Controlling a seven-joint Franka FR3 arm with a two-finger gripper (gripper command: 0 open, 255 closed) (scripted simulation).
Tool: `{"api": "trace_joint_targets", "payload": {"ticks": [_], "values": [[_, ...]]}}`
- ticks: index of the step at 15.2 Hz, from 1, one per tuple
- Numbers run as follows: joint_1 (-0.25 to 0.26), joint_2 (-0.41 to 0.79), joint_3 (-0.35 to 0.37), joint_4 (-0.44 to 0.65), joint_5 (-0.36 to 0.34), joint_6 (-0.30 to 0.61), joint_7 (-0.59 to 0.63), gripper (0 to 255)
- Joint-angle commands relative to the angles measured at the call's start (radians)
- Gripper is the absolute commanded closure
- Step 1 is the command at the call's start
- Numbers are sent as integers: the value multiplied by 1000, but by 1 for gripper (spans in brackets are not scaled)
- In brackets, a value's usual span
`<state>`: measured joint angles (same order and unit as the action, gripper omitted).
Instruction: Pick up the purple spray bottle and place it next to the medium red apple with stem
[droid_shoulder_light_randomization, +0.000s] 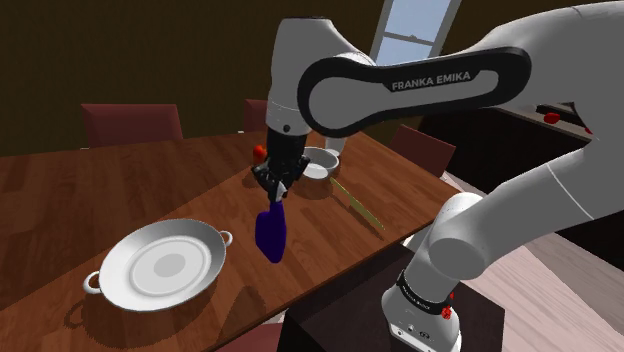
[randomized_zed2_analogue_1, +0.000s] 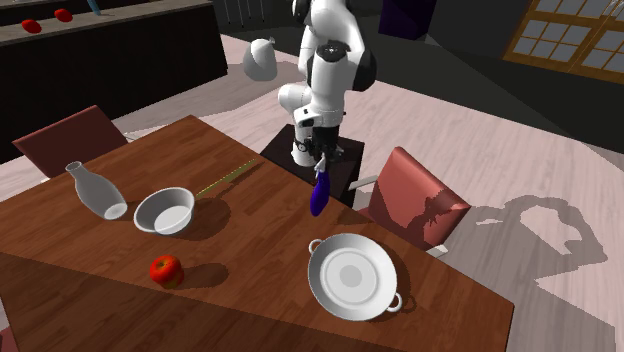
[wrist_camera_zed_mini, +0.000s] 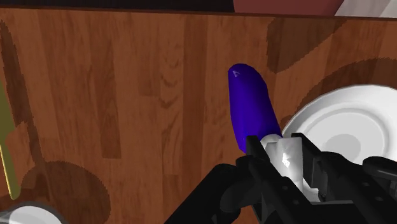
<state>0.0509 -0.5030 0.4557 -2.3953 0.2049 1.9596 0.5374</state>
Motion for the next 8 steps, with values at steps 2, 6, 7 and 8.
{"api": "trace_joint_targets", "payload": {"ticks": [2, 6, 7, 8], "values": [[-3, -4, -8, 36, -5, -41, -1, 255], [-5, -11, -17, 84, -10, -96, -1, 255], [-5, -12, -19, 97, -11, -109, -1, 255], [-6, -13, -22, 109, -13, -123, -1, 255]]}}
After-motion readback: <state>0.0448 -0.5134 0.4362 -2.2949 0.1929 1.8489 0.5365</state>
